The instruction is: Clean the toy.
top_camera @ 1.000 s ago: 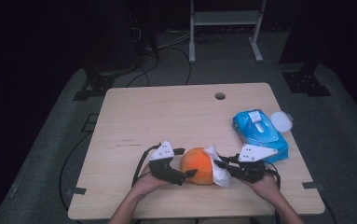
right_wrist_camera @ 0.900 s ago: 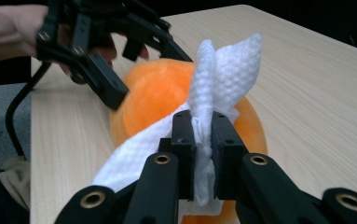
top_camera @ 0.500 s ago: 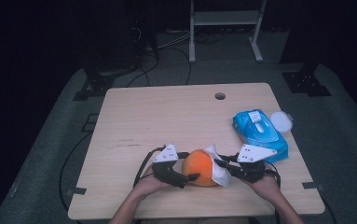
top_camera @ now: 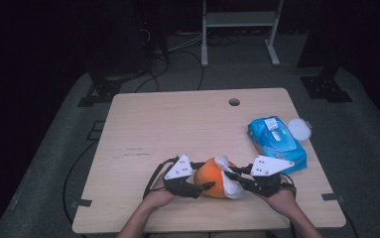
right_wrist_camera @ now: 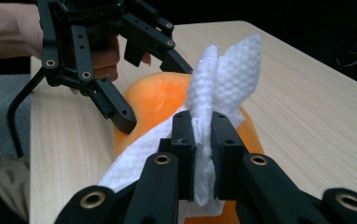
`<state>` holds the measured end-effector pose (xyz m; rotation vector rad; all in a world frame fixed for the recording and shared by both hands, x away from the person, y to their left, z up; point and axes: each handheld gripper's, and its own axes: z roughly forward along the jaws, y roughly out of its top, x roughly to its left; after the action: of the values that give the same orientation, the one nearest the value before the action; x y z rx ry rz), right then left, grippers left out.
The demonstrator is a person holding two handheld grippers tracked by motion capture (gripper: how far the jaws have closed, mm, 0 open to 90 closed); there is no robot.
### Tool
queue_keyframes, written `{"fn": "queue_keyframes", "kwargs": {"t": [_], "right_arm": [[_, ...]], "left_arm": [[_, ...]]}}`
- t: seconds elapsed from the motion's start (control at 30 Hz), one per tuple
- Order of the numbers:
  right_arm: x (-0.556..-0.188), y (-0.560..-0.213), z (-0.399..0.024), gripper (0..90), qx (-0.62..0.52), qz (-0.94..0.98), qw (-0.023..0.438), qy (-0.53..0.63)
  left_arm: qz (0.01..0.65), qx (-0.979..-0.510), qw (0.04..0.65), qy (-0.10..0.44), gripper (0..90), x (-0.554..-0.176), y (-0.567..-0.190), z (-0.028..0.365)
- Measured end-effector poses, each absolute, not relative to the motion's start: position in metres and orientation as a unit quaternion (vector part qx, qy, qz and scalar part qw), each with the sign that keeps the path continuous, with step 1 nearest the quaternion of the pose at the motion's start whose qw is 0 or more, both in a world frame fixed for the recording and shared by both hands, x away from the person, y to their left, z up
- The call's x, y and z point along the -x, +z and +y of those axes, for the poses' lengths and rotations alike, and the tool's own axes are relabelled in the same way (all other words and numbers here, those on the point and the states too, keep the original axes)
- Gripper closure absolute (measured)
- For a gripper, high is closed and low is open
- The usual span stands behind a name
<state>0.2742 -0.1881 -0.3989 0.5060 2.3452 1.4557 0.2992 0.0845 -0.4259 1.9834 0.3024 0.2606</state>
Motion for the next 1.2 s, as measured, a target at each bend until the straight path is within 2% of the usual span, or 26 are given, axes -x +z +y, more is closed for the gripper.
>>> {"fn": "queue_keyframes", "kwargs": {"t": [0.13,0.2,0.27,0.3,0.37,0.43,0.53,0.6,0.7,0.73,0.83,0.9,1.03,1.1,1.2], "right_arm": [[-0.278,-0.406,-0.188,80.8,-0.181,0.835,0.172,0.49],[-0.281,-0.408,-0.191,80.8,-0.187,0.833,0.158,0.496],[-0.282,-0.408,-0.195,80.8,-0.192,0.832,0.161,0.495],[-0.282,-0.407,-0.196,80.8,-0.195,0.83,0.158,0.498],[-0.28,-0.405,-0.194,80.8,-0.195,0.827,0.163,0.501],[-0.275,-0.402,-0.187,80.8,-0.183,0.825,0.162,0.509],[-0.273,-0.398,-0.181,80.8,-0.168,0.828,0.163,0.509],[-0.275,-0.4,-0.184,80.8,-0.173,0.829,0.165,0.506],[-0.278,-0.402,-0.19,80.8,-0.184,0.828,0.173,0.5],[-0.278,-0.402,-0.191,80.8,-0.188,0.827,0.173,0.502],[-0.273,-0.4,-0.185,80.8,-0.182,0.826,0.181,0.502],[-0.269,-0.397,-0.178,80.9,-0.171,0.824,0.179,0.511],[-0.264,-0.395,-0.165,80.9,-0.146,0.827,0.166,0.517],[-0.264,-0.396,-0.167,80.9,-0.141,0.833,0.168,0.508],[-0.268,-0.396,-0.177,80.8,-0.152,0.832,0.179,0.503]], "left_arm": [[0.173,-0.826,0.533,0.064,14.4,-0.309,-0.434,0.087],[0.189,-0.819,0.539,0.051,11.5,-0.312,-0.437,0.09],[0.191,-0.815,0.545,0.043,14.4,-0.313,-0.438,0.092],[0.19,-0.815,0.546,0.046,18.5,-0.311,-0.439,0.091],[0.177,-0.816,0.546,0.066,27.9,-0.308,-0.438,0.088],[0.152,-0.823,0.54,0.086,31.3,-0.303,-0.433,0.082],[0.134,-0.83,0.532,0.099,29.1,-0.298,-0.431,0.078],[0.154,-0.825,0.536,0.09,19.2,-0.302,-0.434,0.08],[0.187,-0.828,0.525,0.064,10.4,-0.308,-0.437,0.078],[0.187,-0.827,0.526,0.064,11.8,-0.308,-0.437,0.078],[0.167,-0.826,0.53,0.095,25.2,-0.302,-0.433,0.074],[0.146,-0.83,0.526,0.112,29.2,-0.297,-0.428,0.07],[0.094,-0.848,0.5,0.149,30.6,-0.285,-0.424,0.064],[0.091,-0.847,0.504,0.143,30.0,-0.286,-0.426,0.065],[0.117,-0.842,0.511,0.127,19.1,-0.292,-0.43,0.067]]}}
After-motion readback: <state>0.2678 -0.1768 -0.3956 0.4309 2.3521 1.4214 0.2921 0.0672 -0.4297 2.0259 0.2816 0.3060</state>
